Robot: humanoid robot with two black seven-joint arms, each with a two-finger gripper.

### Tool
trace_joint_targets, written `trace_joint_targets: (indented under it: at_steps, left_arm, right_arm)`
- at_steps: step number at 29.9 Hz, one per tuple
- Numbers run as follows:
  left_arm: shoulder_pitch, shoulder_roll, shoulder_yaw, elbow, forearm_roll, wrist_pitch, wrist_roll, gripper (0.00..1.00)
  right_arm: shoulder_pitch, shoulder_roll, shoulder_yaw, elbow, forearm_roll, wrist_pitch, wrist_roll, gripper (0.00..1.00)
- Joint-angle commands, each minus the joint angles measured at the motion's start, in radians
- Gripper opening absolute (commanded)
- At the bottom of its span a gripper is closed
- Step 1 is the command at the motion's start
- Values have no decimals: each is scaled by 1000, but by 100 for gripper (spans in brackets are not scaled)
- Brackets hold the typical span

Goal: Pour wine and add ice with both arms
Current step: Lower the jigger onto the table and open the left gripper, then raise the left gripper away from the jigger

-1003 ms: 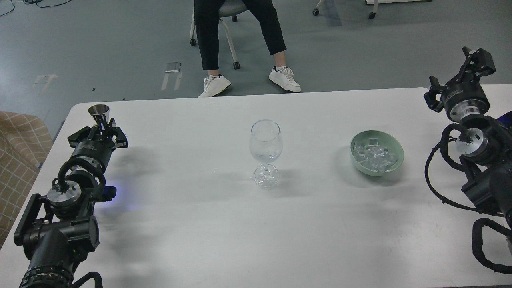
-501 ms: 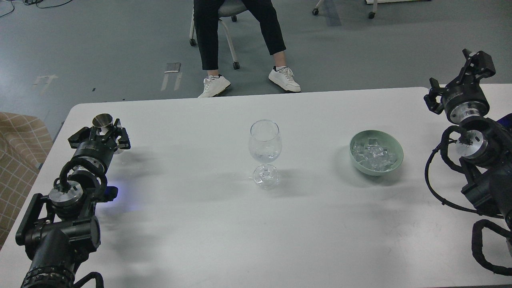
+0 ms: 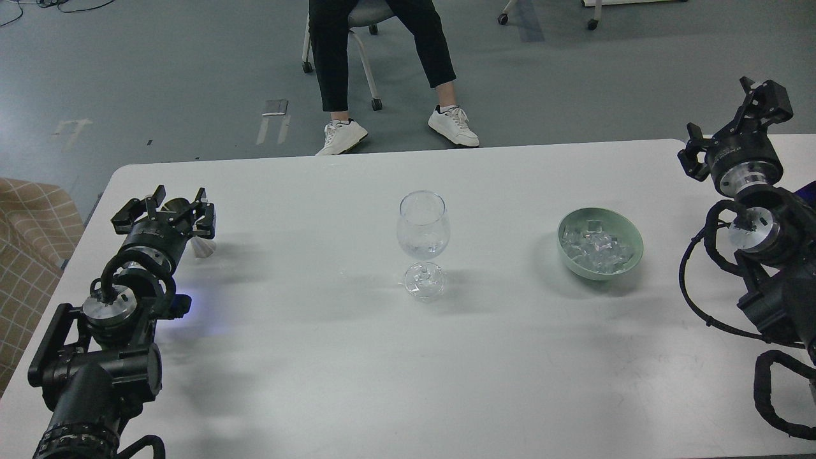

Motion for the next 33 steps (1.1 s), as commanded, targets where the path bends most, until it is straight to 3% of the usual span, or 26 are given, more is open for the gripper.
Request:
trace_joint_targets:
  at_steps: [1,4,8,15,21,26,29,33]
  left_arm:
    - [-3,0,0,-26,0,3,2,68]
    - [-8,7,0,-67,0,9,1,71]
    - [-34,13,0,-104,0,24,-9,88]
    - [-32,59,34,-325,11,149,-4,92]
    - [-40,151,149,-403,22,132,11,97]
    - [-45,158,149,-394,23,41,-6,96]
    - [-69,172,138,-385,20,29,14,96]
    - [-83,183,135,-373,22,28,-30,96]
  right_arm:
    - [-2,1,0,2,-1,0,0,100]
    - [-6,1,0,3,-1,0,0,100]
    - [-8,0,0,14,1,0,-2,100]
    - [-6,-5,6,63,-1,-5,0,100]
    - [1,-9,3,133,-1,-3,0,100]
    - [-3,-35,-5,179,-15,0,0,100]
    - [-2,-72,-7,205,-41,0,1,100]
    - [-2,-101,-7,225,-88,0,0,100]
